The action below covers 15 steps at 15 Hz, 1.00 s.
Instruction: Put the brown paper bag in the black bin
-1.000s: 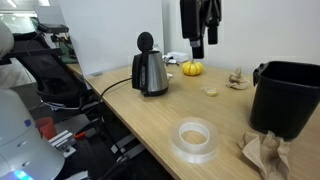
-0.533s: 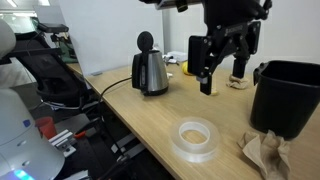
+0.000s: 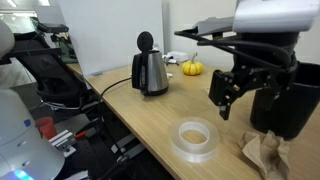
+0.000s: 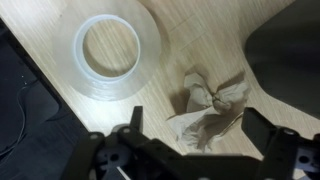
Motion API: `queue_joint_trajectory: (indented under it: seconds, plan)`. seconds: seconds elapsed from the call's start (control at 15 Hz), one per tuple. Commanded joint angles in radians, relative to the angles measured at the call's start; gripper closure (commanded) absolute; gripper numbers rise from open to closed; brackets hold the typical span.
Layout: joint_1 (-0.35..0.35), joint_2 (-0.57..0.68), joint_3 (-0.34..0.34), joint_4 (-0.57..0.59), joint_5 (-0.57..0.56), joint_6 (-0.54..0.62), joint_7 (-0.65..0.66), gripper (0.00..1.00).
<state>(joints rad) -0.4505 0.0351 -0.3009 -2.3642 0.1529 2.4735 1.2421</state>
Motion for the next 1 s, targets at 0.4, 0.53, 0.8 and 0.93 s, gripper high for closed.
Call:
queue_joint_trajectory:
  seconds: [0.4,0.53,0.8,0.93]
  plan:
    - [0.069,0.188,-0.066,0.087,0.02,0.067,0.103,0.0]
    - [0.075,0.217,-0.072,0.096,0.026,0.086,0.1,0.0]
    - [0.086,0.269,-0.074,0.105,0.032,0.119,0.092,0.0]
    - [0.09,0.294,-0.074,0.113,0.04,0.146,0.088,0.0]
